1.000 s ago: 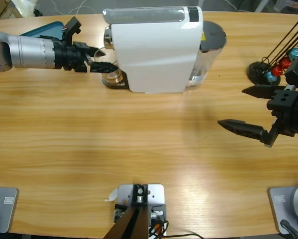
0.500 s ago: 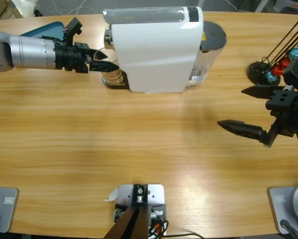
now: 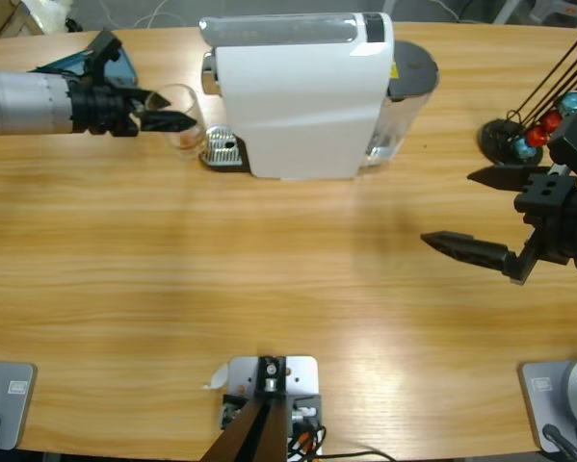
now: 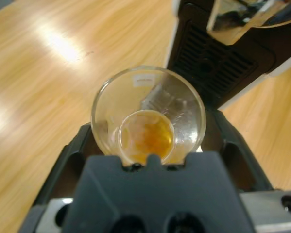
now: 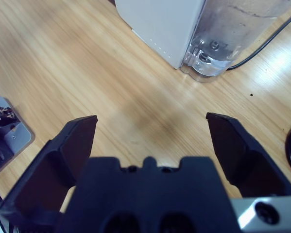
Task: Pour coffee
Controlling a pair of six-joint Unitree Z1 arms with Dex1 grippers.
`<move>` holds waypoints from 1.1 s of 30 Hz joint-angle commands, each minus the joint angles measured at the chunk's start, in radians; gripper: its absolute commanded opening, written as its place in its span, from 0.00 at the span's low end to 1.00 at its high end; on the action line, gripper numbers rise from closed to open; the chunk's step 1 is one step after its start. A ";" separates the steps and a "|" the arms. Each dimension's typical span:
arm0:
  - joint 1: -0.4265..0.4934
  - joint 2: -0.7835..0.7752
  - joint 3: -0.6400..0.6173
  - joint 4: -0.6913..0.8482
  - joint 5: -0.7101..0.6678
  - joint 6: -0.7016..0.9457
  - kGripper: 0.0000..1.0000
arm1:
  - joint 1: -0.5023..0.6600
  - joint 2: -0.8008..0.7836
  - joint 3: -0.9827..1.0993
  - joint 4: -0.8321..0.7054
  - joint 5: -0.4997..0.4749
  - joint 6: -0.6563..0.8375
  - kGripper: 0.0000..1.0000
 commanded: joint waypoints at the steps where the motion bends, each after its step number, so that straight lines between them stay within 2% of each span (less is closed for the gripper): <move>1: 0.148 -0.141 0.013 0.055 0.119 0.017 0.54 | 0.008 0.021 0.021 -0.015 -0.001 -0.009 1.00; 7: 0.309 -0.083 0.006 -0.016 0.114 -0.024 0.54 | 0.008 0.018 0.021 -0.016 0.007 -0.012 1.00; 10: 0.366 -0.030 0.000 -0.071 0.108 -0.055 0.54 | 0.008 0.017 0.021 -0.016 0.007 -0.012 1.00; 15: 0.444 0.043 -0.071 -0.073 0.104 -0.076 0.54 | 0.008 0.011 0.021 -0.016 0.012 -0.012 1.00; 33: 0.556 0.189 -0.132 -0.073 0.104 -0.121 0.54 | 0.008 -0.012 0.023 -0.019 0.014 -0.013 1.00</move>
